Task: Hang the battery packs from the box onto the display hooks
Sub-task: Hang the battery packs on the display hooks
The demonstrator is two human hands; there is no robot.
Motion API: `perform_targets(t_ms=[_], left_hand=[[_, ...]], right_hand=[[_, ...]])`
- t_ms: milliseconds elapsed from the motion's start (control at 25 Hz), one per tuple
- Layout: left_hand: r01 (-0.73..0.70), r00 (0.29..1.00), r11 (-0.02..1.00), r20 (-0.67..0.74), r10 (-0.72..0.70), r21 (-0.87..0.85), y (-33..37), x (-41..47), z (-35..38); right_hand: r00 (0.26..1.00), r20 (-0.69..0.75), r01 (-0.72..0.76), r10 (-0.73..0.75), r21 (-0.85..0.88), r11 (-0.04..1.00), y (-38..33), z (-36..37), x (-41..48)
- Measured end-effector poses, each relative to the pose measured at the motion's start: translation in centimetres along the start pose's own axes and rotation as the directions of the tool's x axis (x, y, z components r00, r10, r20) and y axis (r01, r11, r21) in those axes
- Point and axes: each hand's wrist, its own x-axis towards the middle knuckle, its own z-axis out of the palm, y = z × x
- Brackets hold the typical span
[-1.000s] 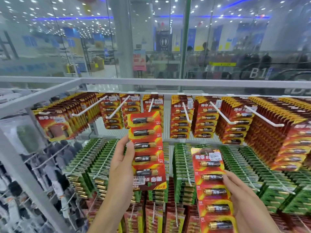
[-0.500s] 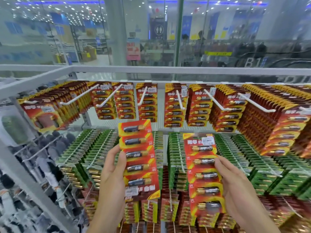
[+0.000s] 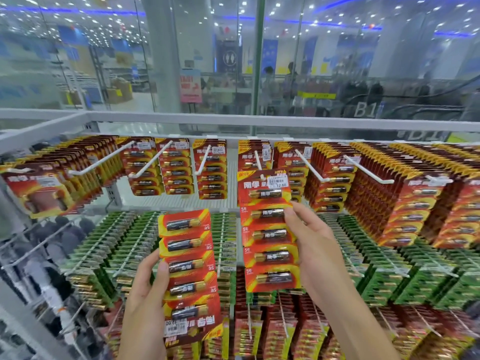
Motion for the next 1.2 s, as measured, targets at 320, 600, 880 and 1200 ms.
perform_targets(t_ms=[320, 600, 880, 1200], left_hand=[[0.02, 1.0, 1.0, 0.015, -0.02, -0.013, -0.1, -0.3, -0.9], [0.006, 0.999, 1.0, 0.036, -0.006, 0.018, 1.0, -0.9, -0.6], [-0.041, 0.995, 0.997, 0.096, 0.034, 0.071, 1.3, -1.1, -0.1], [-0.085, 0.959, 0.983, 0.282, 0.035, 0.166, 0.8, -0.7, 0.6]], right_hand=[[0.999, -0.049, 0.001, -0.003, -0.052, 0.999, 0.7, 0.9, 0.7], [0.992, -0.117, 0.029, -0.048, -0.157, 0.987, 2.2, 2.1, 7.5], [0.97, -0.197, 0.078, -0.144, -0.311, 0.947, 3.1, 2.2, 13.2], [0.945, -0.166, 0.143, -0.281, -0.563, 0.814, 1.1, 1.0, 8.1]])
